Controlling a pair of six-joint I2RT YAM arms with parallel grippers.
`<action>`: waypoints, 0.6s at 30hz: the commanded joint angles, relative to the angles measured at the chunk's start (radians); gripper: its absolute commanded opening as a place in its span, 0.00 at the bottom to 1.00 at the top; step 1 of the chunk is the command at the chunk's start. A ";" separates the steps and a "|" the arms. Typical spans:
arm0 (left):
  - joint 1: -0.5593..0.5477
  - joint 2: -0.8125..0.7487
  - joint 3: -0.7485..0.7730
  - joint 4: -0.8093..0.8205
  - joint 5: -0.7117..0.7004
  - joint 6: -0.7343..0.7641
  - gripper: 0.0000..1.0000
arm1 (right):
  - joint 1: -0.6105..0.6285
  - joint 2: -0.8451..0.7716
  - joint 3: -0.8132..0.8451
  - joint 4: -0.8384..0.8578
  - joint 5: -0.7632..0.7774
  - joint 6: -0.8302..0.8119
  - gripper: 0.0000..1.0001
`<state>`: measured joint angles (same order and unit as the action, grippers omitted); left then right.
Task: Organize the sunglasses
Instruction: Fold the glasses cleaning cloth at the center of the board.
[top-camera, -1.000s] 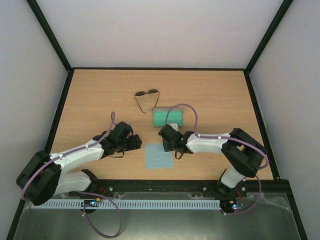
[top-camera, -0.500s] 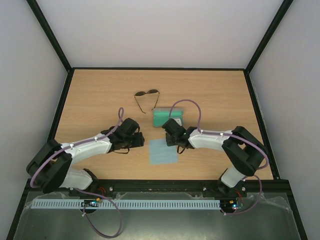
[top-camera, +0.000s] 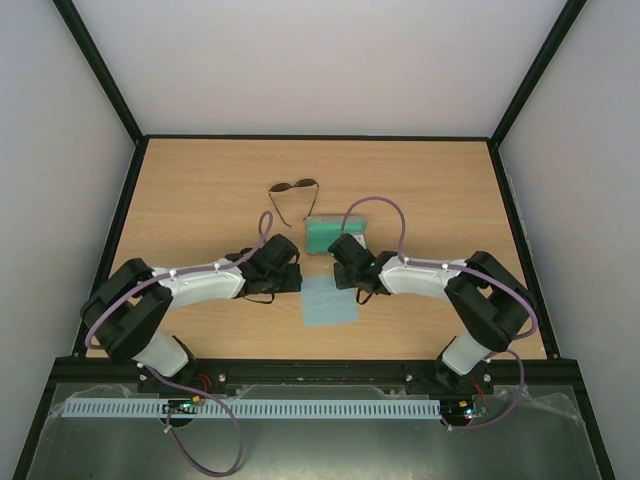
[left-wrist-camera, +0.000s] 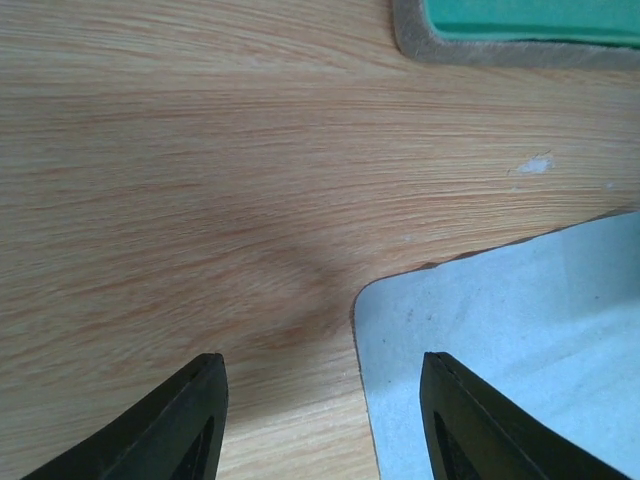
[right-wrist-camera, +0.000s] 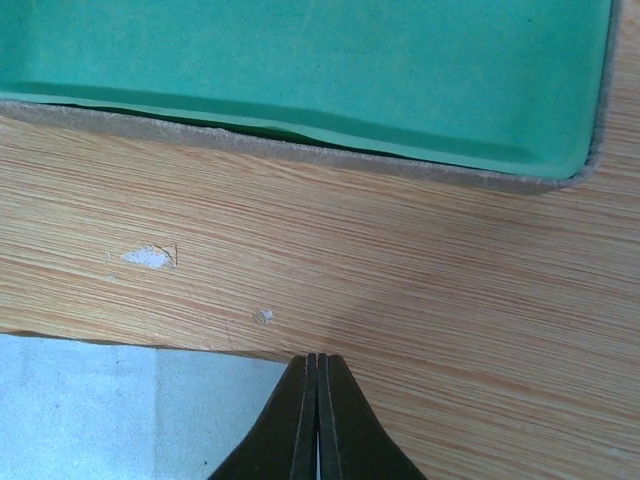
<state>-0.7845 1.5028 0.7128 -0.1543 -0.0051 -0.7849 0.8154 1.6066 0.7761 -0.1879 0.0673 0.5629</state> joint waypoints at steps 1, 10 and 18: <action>-0.021 0.054 0.036 0.018 -0.027 0.012 0.54 | -0.007 -0.020 -0.024 0.017 0.005 -0.008 0.01; -0.054 0.124 0.059 0.024 -0.054 0.006 0.47 | -0.008 -0.029 -0.042 0.029 -0.005 0.001 0.01; -0.073 0.147 0.057 0.027 -0.056 0.001 0.27 | -0.007 -0.037 -0.047 0.035 -0.010 0.003 0.01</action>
<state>-0.8436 1.6218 0.7677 -0.1066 -0.0532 -0.7845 0.8108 1.5990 0.7425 -0.1650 0.0505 0.5636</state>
